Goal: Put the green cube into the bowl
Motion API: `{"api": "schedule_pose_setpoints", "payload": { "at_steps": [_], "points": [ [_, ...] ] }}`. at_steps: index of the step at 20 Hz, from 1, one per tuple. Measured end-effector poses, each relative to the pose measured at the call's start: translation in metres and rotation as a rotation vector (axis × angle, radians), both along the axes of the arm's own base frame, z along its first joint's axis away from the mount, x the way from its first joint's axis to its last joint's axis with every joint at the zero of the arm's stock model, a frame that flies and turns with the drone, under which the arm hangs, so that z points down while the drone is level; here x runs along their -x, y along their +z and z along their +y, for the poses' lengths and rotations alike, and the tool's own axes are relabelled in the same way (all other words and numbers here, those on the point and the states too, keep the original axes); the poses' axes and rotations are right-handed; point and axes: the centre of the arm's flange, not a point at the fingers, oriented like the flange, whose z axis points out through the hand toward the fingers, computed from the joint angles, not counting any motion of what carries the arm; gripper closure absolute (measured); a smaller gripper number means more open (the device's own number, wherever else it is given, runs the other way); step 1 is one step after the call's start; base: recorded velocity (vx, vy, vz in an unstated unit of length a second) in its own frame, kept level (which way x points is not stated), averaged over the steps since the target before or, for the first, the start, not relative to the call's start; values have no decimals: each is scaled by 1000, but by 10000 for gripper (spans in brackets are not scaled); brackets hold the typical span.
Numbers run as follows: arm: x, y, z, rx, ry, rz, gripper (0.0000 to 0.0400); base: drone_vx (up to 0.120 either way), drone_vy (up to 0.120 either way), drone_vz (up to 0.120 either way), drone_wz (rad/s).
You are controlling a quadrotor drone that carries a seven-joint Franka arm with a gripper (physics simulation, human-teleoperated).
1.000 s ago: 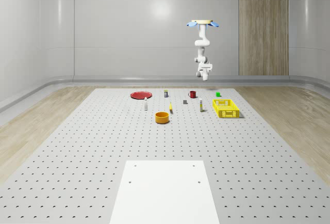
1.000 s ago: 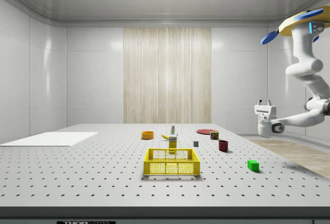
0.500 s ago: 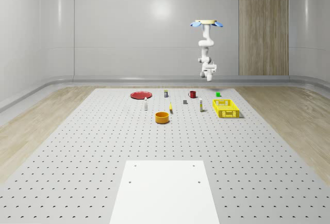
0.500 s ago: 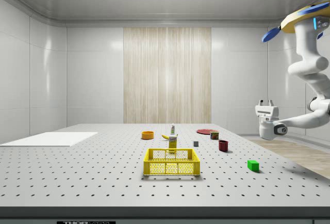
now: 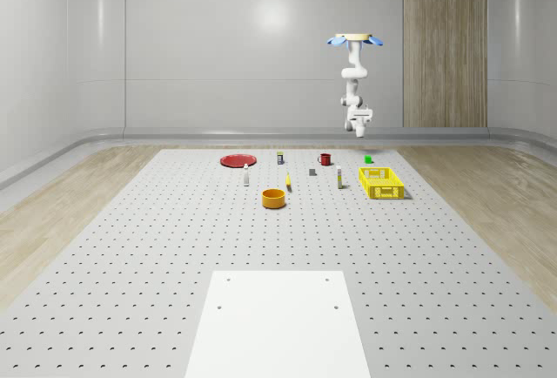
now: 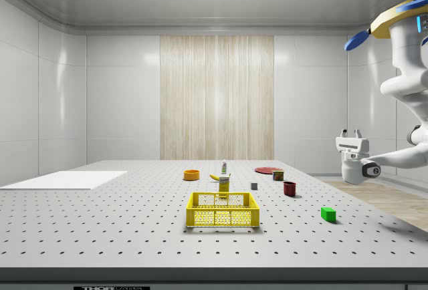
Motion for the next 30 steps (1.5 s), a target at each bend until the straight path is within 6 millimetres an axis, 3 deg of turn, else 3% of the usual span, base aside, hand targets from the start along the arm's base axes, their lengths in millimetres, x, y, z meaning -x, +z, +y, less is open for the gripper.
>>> {"api": "schedule_pose_setpoints", "payload": {
  "at_steps": [13,20,25,30],
  "points": [
    [1,0,5,49,-1,-10,0,120,3,0,0],
    [1,-2,17,175,-4,-15,0,120,0,0,0],
    [2,-9,40,412,-10,-18,0,120,0,0,0],
    [1,-40,78,916,-21,-19,0,56,0,-40,0]
  ]
}}
